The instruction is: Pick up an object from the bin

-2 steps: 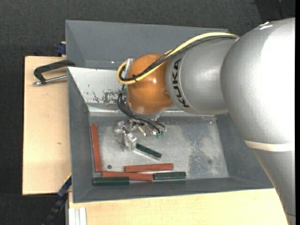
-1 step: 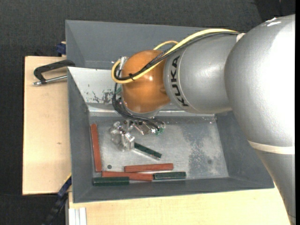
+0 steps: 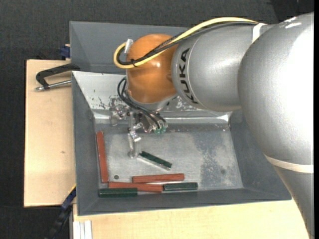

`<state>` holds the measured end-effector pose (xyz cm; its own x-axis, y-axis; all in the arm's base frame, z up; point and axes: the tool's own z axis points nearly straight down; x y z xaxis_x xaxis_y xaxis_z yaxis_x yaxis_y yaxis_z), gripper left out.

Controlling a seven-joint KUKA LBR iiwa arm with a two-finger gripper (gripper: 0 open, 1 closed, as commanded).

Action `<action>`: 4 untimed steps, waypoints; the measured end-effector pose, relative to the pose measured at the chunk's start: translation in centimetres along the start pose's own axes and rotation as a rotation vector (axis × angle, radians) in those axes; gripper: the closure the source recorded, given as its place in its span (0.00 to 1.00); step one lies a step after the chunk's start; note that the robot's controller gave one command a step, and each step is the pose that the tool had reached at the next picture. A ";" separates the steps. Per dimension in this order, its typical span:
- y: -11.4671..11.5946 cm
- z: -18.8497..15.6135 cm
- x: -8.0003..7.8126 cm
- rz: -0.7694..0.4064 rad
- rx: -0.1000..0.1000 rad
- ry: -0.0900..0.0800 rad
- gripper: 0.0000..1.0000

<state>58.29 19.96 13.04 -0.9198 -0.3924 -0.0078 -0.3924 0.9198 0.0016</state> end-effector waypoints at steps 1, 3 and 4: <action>-0.1 -0.3 -0.2 0.006 0.000 -0.001 0.00; -5.2 3.6 6.0 0.152 0.001 0.006 0.00; -5.2 3.6 6.0 0.152 0.001 0.006 0.00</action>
Offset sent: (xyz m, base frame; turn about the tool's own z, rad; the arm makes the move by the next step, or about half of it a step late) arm -0.0358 -0.0721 -0.0379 0.1522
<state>54.78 12.83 9.35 -0.9687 -0.2484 -0.0014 -0.2484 0.9687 0.0013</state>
